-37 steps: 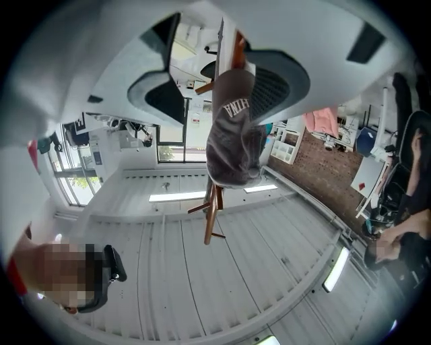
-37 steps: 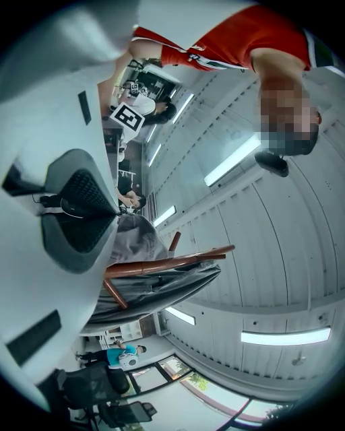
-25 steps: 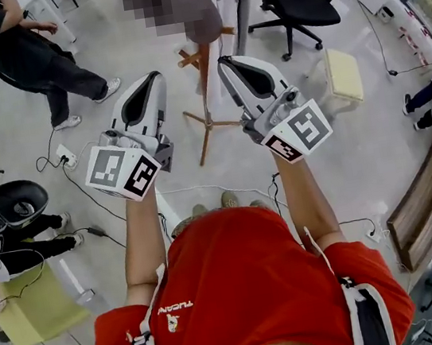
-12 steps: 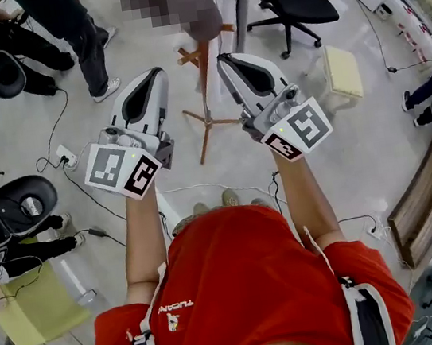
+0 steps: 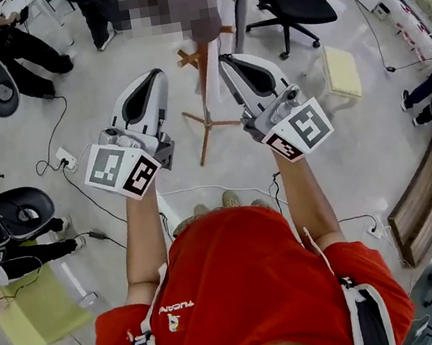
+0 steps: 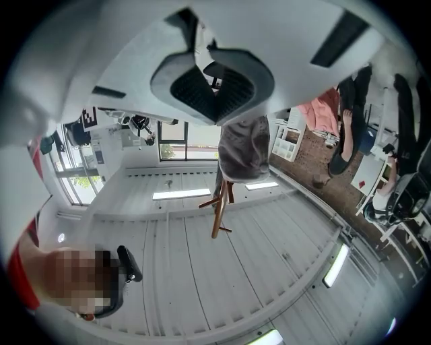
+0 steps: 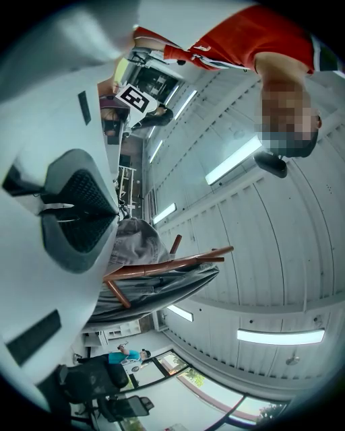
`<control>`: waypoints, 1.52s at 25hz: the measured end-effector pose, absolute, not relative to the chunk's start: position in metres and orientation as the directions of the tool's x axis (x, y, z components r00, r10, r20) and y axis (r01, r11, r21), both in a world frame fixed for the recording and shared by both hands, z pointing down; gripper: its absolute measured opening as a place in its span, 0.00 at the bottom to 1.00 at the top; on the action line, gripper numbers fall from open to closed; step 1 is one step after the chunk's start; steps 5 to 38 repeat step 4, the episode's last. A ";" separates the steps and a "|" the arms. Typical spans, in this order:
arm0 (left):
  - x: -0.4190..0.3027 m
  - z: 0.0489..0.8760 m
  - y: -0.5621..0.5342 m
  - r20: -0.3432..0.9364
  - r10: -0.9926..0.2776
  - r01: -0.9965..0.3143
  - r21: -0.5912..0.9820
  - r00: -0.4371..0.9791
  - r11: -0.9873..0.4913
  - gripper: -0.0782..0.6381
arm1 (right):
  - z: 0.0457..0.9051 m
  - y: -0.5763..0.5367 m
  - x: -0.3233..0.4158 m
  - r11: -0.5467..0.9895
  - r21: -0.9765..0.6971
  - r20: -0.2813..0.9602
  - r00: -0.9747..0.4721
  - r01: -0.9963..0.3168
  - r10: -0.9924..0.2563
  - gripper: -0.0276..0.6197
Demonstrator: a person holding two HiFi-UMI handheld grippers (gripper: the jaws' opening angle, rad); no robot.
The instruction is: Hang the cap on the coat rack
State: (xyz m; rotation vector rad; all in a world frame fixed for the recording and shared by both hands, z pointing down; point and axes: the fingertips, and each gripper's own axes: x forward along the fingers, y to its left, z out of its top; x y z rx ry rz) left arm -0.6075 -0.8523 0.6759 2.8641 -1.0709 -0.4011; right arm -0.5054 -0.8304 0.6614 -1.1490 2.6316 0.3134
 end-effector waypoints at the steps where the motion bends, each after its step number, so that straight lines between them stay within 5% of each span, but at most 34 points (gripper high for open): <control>1: -0.608 0.676 -0.852 -0.222 -0.652 -0.637 0.146 0.725 -0.757 0.12 | 0.661 -0.830 -0.506 0.665 0.095 -0.313 -0.657 -0.741 -0.686 0.08; 38: -0.611 0.674 -0.851 -0.224 -0.654 -0.636 0.153 0.723 -0.756 0.12 | 0.659 -0.829 -0.507 0.665 0.096 -0.312 -0.657 -0.740 -0.686 0.08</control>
